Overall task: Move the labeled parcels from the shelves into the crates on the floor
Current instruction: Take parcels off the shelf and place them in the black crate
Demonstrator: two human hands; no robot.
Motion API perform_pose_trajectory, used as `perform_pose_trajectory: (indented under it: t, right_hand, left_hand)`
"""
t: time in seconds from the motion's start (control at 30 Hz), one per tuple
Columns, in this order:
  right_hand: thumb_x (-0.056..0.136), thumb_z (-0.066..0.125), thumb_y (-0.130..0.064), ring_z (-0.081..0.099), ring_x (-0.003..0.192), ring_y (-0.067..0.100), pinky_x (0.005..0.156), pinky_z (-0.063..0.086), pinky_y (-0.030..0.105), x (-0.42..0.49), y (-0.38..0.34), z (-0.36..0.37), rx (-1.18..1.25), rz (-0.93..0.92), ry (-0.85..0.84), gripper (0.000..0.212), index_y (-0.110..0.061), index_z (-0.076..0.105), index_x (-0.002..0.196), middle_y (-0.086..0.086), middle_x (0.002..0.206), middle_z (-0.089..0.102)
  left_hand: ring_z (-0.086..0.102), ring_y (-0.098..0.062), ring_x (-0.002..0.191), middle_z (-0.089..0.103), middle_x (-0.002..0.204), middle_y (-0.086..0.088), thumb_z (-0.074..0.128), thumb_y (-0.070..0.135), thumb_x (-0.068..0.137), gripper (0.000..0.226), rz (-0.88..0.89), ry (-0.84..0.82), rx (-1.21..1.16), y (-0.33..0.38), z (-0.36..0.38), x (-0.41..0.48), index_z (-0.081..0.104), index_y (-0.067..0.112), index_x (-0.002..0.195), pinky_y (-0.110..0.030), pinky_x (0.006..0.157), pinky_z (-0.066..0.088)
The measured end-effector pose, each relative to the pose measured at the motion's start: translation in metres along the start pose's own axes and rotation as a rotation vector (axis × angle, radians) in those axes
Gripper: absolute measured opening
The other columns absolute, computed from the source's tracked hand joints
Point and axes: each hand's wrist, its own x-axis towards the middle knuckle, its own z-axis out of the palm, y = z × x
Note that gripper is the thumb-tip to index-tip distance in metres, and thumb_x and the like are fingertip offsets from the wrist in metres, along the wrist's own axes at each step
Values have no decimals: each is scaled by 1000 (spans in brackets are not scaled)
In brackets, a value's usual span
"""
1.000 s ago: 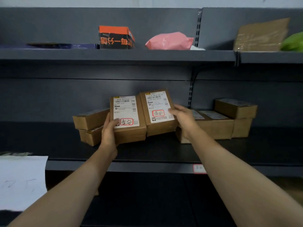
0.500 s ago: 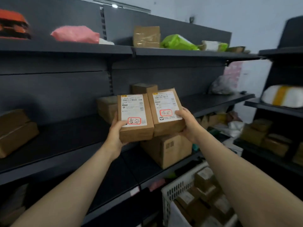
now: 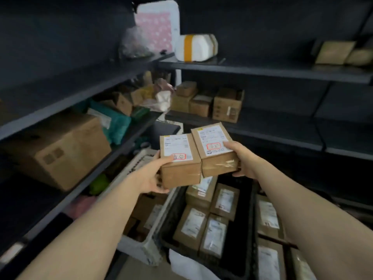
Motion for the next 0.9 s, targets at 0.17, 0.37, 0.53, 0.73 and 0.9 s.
perform_pose_trajectory:
  t: [0.17, 0.37, 0.53, 0.73, 0.9]
  right_hand:
    - [84, 62, -52, 56, 110, 25, 97, 41, 51, 30, 64, -67, 11, 146, 45, 47, -39, 46, 127, 0, 120, 60]
    - [85, 67, -38, 63, 105, 26, 94, 48, 50, 68, 122, -84, 106, 231, 87, 54, -37, 44, 134, 0, 115, 66]
    - [92, 63, -31, 55, 93, 21, 80, 45, 45, 94, 154, -66, 162, 306, 148, 50, -40, 33, 130, -7, 101, 56]
    - [88, 67, -34, 53, 104, 25, 66, 44, 38, 153, 207, -27, 229, 384, 294, 67, -38, 30, 144, 1, 129, 54]
    - [60, 75, -57, 53, 117, 33, 83, 54, 53, 219, 252, -9, 265, 391, 452, 98, -44, 25, 144, 5, 138, 47]
  left_hand:
    - [50, -34, 112, 49, 122, -8, 67, 26, 82, 53, -102, -38, 45, -39, 65, 67, 43, 48, 125, -55, 80, 50]
    - [55, -26, 104, 56, 118, -3, 71, 43, 78, 62, -123, 68, 128, -72, 90, 115, 40, 42, 131, -48, 84, 48]
    - [49, -23, 118, 50, 133, 0, 69, 34, 83, 76, 93, 205, 299, -84, 87, 159, 25, 39, 144, -48, 99, 39]
    - [44, -23, 128, 44, 142, 1, 71, 40, 78, 80, 201, 195, 422, -94, 58, 222, 23, 44, 143, -49, 106, 35]
    - [49, -13, 120, 47, 137, 6, 70, 39, 79, 80, 236, 41, 421, -110, 55, 266, 25, 40, 145, -31, 95, 42]
